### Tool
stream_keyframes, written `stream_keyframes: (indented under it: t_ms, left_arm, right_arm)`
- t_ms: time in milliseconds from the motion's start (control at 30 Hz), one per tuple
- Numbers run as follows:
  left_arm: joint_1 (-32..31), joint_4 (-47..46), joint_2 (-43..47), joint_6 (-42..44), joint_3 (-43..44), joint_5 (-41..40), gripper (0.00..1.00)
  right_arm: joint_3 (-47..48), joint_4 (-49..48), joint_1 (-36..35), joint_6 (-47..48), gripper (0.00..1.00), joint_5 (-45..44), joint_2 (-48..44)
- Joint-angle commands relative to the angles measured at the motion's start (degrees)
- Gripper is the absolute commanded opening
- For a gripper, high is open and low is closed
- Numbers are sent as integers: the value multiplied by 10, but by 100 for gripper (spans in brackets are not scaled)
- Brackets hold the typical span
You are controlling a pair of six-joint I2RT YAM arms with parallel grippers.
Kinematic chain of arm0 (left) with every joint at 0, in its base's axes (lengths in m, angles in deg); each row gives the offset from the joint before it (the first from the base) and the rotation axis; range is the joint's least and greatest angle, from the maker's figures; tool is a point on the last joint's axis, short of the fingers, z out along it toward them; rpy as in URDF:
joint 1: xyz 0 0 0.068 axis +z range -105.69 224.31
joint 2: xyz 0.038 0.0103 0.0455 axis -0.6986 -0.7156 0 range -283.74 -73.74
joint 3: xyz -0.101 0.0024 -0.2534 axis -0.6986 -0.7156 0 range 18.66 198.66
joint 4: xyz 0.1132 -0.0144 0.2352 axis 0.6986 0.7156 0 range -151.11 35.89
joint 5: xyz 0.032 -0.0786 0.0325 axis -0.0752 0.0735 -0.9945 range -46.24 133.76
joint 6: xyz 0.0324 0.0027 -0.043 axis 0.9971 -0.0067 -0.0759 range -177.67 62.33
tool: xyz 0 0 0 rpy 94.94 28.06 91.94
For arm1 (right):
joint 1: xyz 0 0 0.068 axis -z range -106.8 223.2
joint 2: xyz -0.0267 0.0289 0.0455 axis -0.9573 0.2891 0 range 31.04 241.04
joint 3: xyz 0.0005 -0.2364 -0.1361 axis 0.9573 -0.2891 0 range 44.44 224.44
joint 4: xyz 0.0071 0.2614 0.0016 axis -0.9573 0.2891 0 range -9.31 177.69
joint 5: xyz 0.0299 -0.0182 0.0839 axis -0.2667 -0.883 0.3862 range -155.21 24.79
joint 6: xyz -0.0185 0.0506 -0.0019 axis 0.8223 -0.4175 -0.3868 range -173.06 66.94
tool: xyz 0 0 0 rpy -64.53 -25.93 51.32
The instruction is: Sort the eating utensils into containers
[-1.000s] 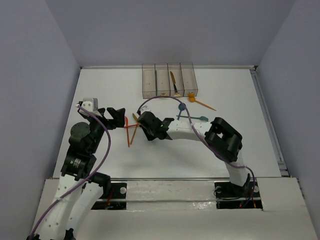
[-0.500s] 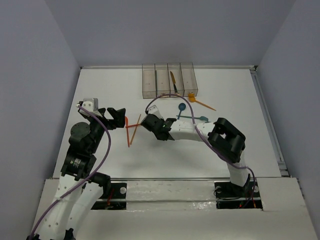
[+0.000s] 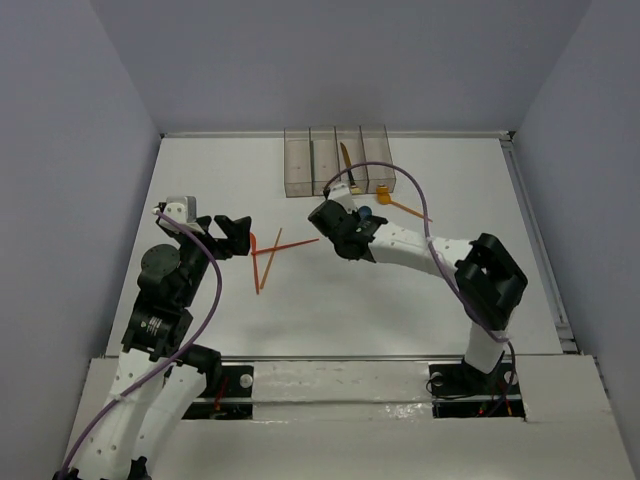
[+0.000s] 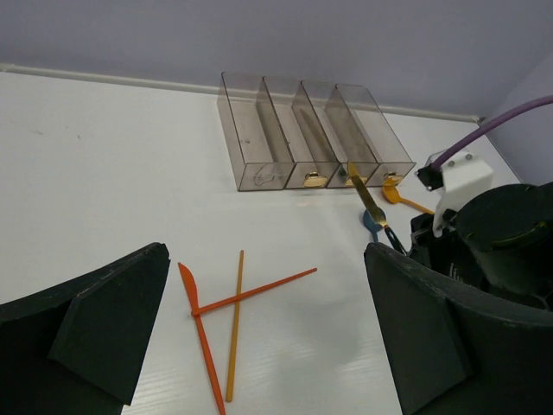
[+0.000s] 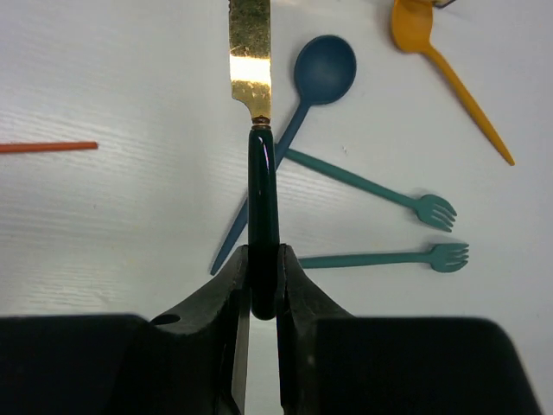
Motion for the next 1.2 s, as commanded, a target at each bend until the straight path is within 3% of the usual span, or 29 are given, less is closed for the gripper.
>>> stream_keyframes:
  t_ms: [0, 200, 633, 1067, 1100, 1167]
  left_arm:
    - [3, -22, -3, -6, 16, 5, 99]
    - [3, -22, -3, -6, 15, 5, 99]
    - [3, -21, -26, -25, 14, -18, 99]
    - [3, 14, -60, -51, 20, -32, 99]
    - [3, 21, -63, -60, 21, -35, 99]
    - [3, 48, -77, -70, 30, -42, 99]
  right_arm:
    - [5, -63, 45, 34, 0, 13, -52]
    - [46, -131, 112, 76, 0, 105, -60]
    - [269, -155, 226, 78, 0, 234, 126]
    - [348, -153, 251, 54, 0, 309, 227]
    - [350, -152, 256, 49, 2, 315, 233]
    - [351, -152, 256, 48, 15, 315, 235]
